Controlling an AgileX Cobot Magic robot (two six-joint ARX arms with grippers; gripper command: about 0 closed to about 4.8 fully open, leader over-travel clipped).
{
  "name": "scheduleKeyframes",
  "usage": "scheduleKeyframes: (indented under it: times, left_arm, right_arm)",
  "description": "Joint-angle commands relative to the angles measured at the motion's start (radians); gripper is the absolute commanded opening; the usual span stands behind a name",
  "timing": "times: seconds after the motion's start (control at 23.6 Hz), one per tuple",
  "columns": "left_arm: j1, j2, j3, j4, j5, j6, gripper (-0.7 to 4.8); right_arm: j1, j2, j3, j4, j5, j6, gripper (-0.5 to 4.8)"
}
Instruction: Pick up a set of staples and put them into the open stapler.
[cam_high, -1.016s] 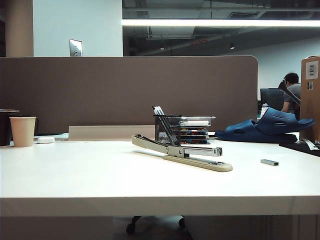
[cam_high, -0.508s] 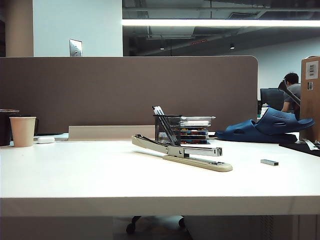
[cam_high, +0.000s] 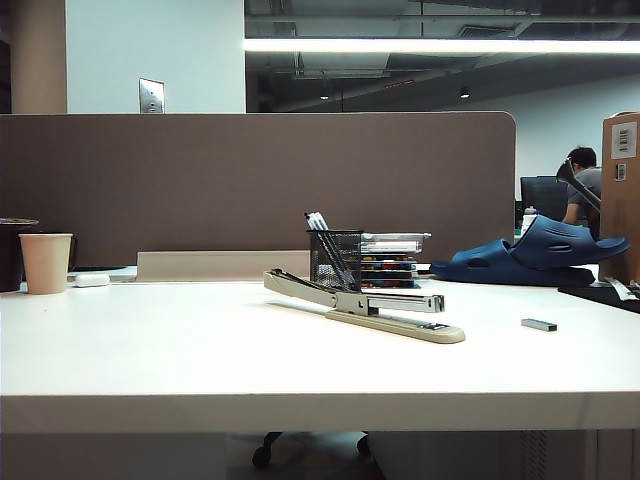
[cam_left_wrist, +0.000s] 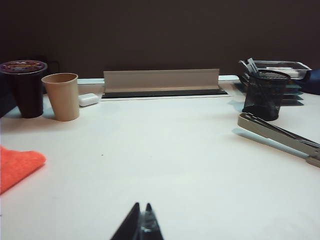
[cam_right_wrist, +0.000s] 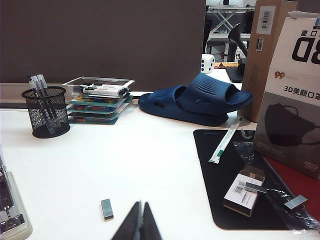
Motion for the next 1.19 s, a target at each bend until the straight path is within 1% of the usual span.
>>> scheduleKeyframes:
  times: [0.04, 0.13, 0.25, 0.34, 0.47, 0.51, 0.55, 0.72, 0.85, 1.02, 1.1, 1.19]
  left_arm:
    - [0.002, 0.001, 0.006, 0.017, 0.082, -0.001, -0.06]
    - [0.001, 0.001, 0.006, 0.018, 0.137, -0.001, -0.06]
    - [0.001, 0.001, 0.006, 0.025, 0.229, -0.001, -0.06]
    - [0.001, 0.001, 0.008, 0.034, 0.299, -0.001, -0.06]
    - [0.001, 0.001, 0.008, 0.062, 0.397, -0.002, -0.06]
    - [0.001, 0.001, 0.008, 0.078, 0.446, -0.016, -0.06]
    - [0.001, 0.001, 0.008, 0.085, 0.467, -0.035, -0.06]
    - [0.001, 0.001, 0.025, 0.084, 0.520, -0.089, -0.06]
    - [0.001, 0.001, 0.051, 0.072, 0.539, -0.089, -0.06]
    - [0.001, 0.002, 0.092, 0.001, 0.539, -0.086, -0.06]
    - [0.001, 0.003, 0.109, -0.056, 0.539, -0.086, -0.06]
    - [0.001, 0.003, 0.110, -0.082, 0.539, -0.086, -0.06]
  right_arm:
    - [0.001, -0.006, -0.001, 0.058, 0.002, -0.002, -0.09]
    - [0.002, -0.006, 0.000, 0.077, 0.002, 0.006, -0.09]
    - [0.001, -0.005, 0.020, 0.061, 0.002, 0.095, -0.09]
    - [0.002, -0.005, 0.040, 0.047, -0.001, 0.110, -0.09]
    - [0.002, -0.004, 0.093, -0.020, -0.001, 0.122, -0.09]
    - [0.002, -0.004, 0.142, -0.098, 0.000, 0.122, -0.09]
    - [0.002, -0.004, 0.165, -0.135, 0.000, 0.122, -0.09]
    - [0.002, -0.003, 0.276, -0.294, 0.000, 0.122, -0.09]
    - [0.002, 0.004, 0.333, -0.367, -0.006, 0.122, -0.09]
    - [0.002, 0.057, 0.379, -0.414, -0.076, 0.122, -0.09]
    - [0.002, 0.164, 0.424, -0.434, -0.163, 0.122, -0.09]
    - [0.002, 0.233, 0.453, -0.444, -0.190, 0.122, -0.09]
